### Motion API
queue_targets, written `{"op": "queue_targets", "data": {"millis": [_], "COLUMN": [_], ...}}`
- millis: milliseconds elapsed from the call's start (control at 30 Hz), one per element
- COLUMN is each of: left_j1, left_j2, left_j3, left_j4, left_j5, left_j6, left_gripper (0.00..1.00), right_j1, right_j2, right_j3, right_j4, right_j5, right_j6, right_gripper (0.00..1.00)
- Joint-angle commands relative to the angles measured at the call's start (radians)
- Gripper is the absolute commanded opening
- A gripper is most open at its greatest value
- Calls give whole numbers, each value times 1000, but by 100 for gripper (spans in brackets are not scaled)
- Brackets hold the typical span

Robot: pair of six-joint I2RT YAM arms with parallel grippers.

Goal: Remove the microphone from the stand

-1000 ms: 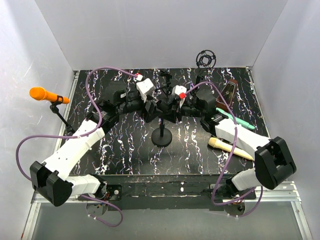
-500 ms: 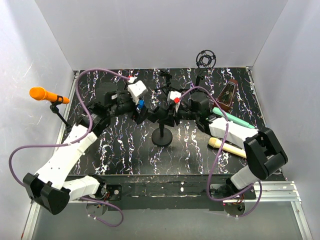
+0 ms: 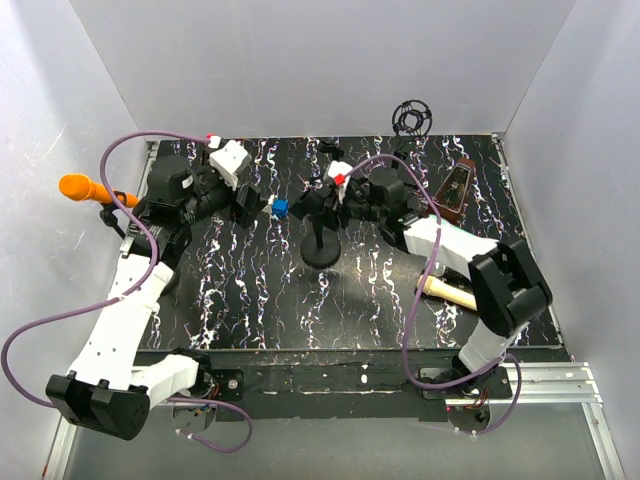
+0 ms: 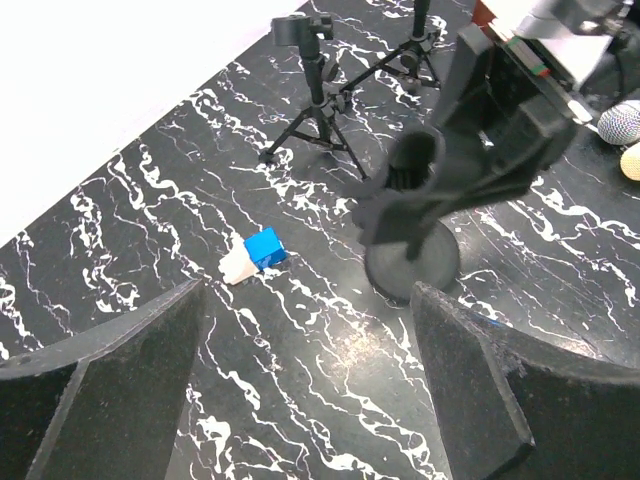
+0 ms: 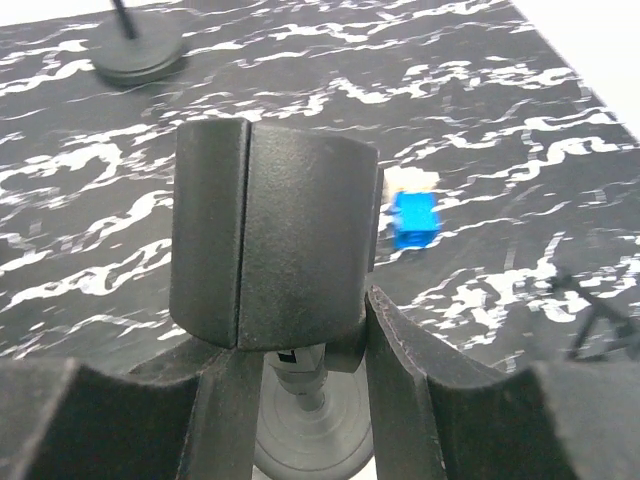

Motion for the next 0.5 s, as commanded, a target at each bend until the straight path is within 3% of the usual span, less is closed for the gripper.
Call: {"op": "queue_targets", "data": {"millis": [0,300,333,467], "left_j1": [34,50,59,109], "left_j2": [-29,-63,-69,-99], "left_j3": [39,120,129,187], "left_j4": [-28,-177,-200,-312], "left_j5": [36,-2,-5,-25], "left_j6": [-8,75,87,173], "left_gripper": [83,83,83,86], "right_j1": [-11,-23,-23,-23], "right_j2": [84,208,207,173], "right_j3": [160,293,289,271], "right_j4": [175,205,197,111], "right_j5": [134,164,171,189], "right_j6": [-66,38,55,84], "right_gripper": [1,1,5,42]}}
